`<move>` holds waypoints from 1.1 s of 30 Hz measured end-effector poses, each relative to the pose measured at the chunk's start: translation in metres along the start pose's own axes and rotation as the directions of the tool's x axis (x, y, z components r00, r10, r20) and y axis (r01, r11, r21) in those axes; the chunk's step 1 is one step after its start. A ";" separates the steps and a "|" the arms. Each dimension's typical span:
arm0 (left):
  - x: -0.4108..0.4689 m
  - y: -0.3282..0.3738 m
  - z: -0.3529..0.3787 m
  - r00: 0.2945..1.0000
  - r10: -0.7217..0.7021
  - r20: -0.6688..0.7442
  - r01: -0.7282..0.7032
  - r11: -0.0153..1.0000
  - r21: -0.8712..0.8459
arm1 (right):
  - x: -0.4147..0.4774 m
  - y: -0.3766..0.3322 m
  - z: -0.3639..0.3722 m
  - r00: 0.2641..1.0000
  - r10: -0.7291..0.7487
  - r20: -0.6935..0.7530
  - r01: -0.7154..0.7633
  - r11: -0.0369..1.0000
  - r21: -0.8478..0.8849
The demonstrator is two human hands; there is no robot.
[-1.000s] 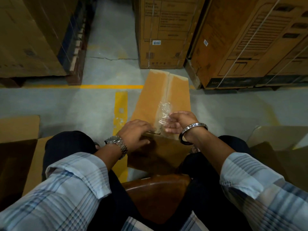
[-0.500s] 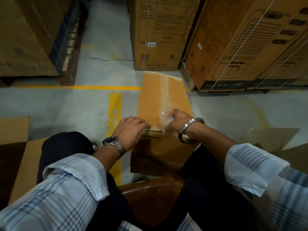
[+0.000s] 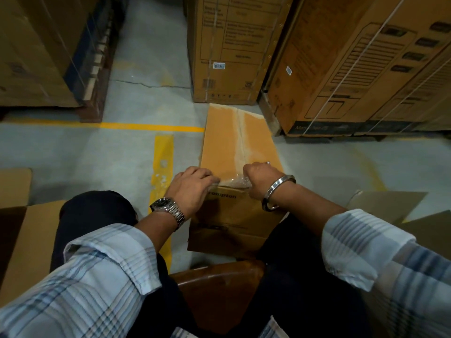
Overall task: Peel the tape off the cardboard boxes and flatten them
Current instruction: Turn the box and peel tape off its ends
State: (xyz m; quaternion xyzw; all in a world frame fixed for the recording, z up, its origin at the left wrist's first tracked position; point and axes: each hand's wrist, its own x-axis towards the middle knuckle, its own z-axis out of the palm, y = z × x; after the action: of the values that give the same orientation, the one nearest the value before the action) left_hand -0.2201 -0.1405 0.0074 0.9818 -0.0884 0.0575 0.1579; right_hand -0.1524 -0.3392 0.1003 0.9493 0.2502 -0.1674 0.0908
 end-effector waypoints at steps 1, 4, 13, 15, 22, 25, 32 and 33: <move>-0.001 0.000 0.000 1.000 -0.001 0.002 0.001 1.000 0.001 | -0.001 -0.001 0.003 0.999 -0.002 0.032 0.002 1.000 0.016; -0.001 0.003 -0.001 1.000 0.002 0.004 -0.002 1.000 0.006 | -0.005 -0.002 0.010 1.000 -0.013 0.017 0.014 1.000 -0.018; -0.005 -0.002 -0.005 0.992 0.002 -0.126 -0.010 0.998 -0.065 | 0.004 0.009 0.002 0.991 0.048 -0.126 -0.003 0.941 0.337; -0.004 -0.003 -0.010 0.980 0.003 -0.197 -0.019 0.996 -0.083 | 0.005 0.011 -0.004 0.980 0.066 -0.186 0.033 0.874 0.485; 0.015 0.004 -0.068 0.889 -0.034 -0.458 -0.014 0.995 -0.101 | 0.005 0.009 -0.068 0.968 0.023 -0.250 0.182 0.621 0.763; 0.027 0.007 -0.094 0.881 -0.025 -0.472 -0.010 0.997 -0.072 | 0.001 0.012 -0.093 0.953 0.029 -0.303 0.227 0.596 0.770; 0.040 0.028 -0.103 0.925 -0.053 -0.377 0.052 0.999 -0.015 | 0.004 0.023 -0.091 0.908 0.154 -0.389 0.207 0.644 0.737; 0.041 0.031 -0.100 0.935 -0.046 -0.351 0.045 0.999 -0.010 | 0.005 0.023 -0.090 0.900 0.160 -0.406 0.207 0.663 0.719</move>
State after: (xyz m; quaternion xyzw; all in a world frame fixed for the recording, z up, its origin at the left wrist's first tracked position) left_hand -0.1940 -0.1436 0.1172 0.9575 -0.0363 0.2278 0.1732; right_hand -0.1121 -0.3337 0.1837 0.9106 0.1856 -0.0397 -0.3672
